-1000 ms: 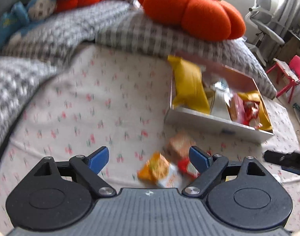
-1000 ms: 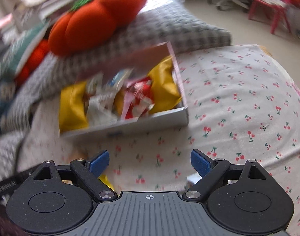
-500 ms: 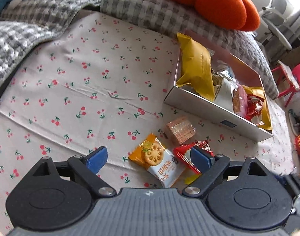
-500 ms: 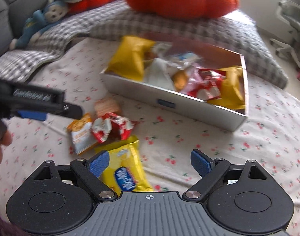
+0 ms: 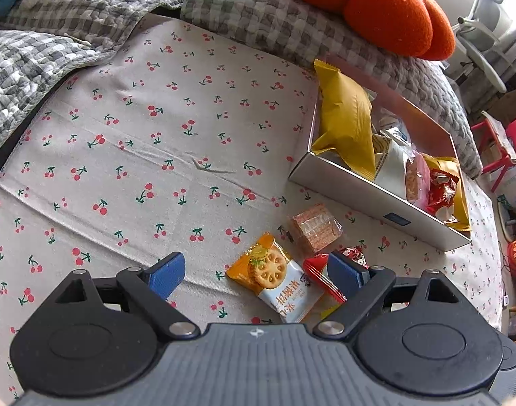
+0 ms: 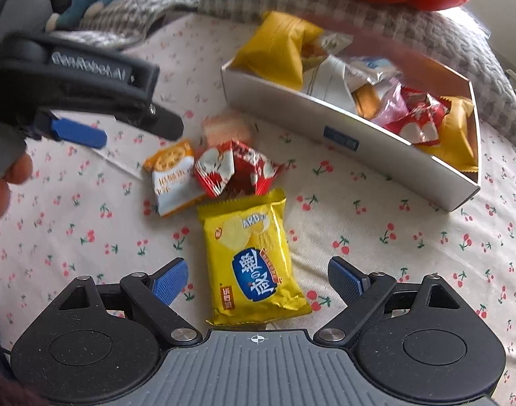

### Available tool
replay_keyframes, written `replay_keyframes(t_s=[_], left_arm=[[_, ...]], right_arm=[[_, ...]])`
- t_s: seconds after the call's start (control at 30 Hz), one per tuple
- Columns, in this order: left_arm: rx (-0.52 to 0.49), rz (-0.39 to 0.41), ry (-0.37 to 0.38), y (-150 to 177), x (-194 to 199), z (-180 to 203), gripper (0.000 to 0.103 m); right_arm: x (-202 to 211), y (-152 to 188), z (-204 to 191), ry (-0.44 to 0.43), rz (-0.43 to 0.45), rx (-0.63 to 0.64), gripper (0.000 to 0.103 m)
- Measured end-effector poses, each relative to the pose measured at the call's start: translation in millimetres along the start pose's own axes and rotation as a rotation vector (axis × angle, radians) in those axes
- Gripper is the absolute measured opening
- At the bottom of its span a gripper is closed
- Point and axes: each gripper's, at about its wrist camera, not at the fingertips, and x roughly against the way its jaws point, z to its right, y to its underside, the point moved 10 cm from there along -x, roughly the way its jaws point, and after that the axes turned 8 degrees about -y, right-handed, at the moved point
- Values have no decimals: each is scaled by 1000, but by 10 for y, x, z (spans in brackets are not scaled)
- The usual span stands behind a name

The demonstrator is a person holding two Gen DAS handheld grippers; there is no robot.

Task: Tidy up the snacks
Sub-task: 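Move both grippers back over the snack pile, then grasp the yellow ARD chip bag with the right gripper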

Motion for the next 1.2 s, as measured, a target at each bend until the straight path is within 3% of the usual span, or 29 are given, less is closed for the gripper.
replay_keyframes(t_s=[0.3,0.33,0.4,0.43,0.5,0.73,1.2], left_arm=[[-3,-5,10,0,-6,17,89],[-2,-5,11,-1,-7,16,89],[-2,-6,11,-1,-9,14,89],[-2,-5,10,0,-8,15,89],[-3,-5,13,0,-9,17,89],[-4,-2,14,-5,-4,18,88],[-98,20,38,28,27,175,83]], right_arm=[[-109,36,-10,11,-27,21,87],[-101,36,-15,15,-23,28,84],[-52,23,-4,23,-12,29,59],[-24,13,5,11,-5,12,52],[6,7,10,-40,0,-35,48],[65,-49,79,-41,24,-80,48],[349,-129,562,-35,150,-330,46]])
